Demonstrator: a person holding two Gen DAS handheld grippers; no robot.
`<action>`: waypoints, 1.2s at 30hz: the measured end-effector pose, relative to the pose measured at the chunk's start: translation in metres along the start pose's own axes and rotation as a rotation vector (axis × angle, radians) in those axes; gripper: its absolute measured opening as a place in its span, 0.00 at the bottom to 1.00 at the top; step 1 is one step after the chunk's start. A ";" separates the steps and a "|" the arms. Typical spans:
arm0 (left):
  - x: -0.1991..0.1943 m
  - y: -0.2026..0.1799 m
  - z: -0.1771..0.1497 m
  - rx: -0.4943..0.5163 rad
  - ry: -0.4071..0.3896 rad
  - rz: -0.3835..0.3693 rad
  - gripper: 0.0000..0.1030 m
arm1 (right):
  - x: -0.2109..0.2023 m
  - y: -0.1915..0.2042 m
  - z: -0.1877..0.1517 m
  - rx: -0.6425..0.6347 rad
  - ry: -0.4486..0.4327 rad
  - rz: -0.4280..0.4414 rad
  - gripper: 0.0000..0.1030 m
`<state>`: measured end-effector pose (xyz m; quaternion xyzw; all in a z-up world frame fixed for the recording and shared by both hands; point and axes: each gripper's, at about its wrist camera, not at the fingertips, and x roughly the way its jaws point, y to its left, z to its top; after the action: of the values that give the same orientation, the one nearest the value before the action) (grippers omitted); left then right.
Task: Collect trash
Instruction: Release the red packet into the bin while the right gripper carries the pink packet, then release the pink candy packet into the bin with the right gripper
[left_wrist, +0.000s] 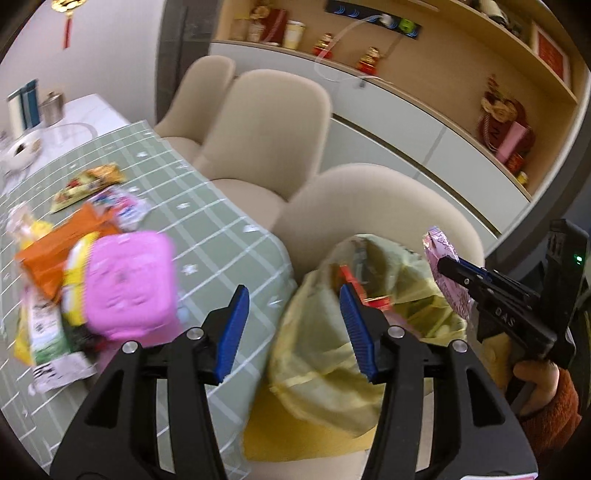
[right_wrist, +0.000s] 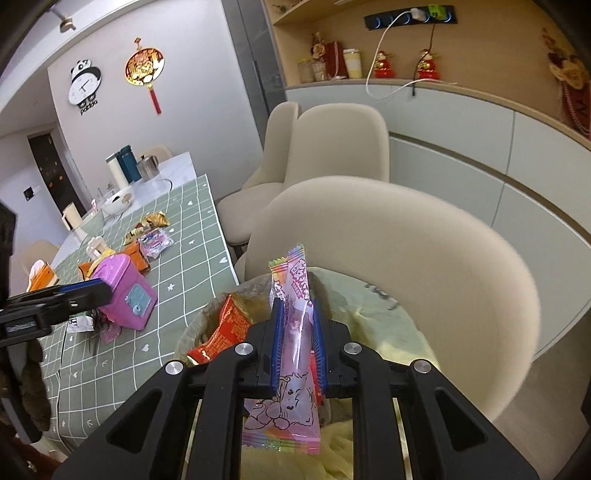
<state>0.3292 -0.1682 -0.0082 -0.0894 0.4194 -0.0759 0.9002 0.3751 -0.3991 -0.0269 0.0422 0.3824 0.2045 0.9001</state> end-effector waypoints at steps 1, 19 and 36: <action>-0.004 0.007 -0.001 -0.008 -0.005 0.014 0.47 | 0.005 0.001 0.000 0.002 0.010 0.002 0.15; -0.082 0.154 -0.048 -0.291 -0.078 0.223 0.48 | 0.008 0.061 -0.012 -0.029 0.008 -0.010 0.34; -0.103 0.255 -0.059 -0.324 -0.060 0.167 0.49 | 0.003 0.203 -0.035 -0.108 0.029 0.067 0.54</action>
<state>0.2335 0.0958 -0.0264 -0.2002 0.4050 0.0704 0.8893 0.2838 -0.2152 -0.0059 0.0035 0.3820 0.2555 0.8881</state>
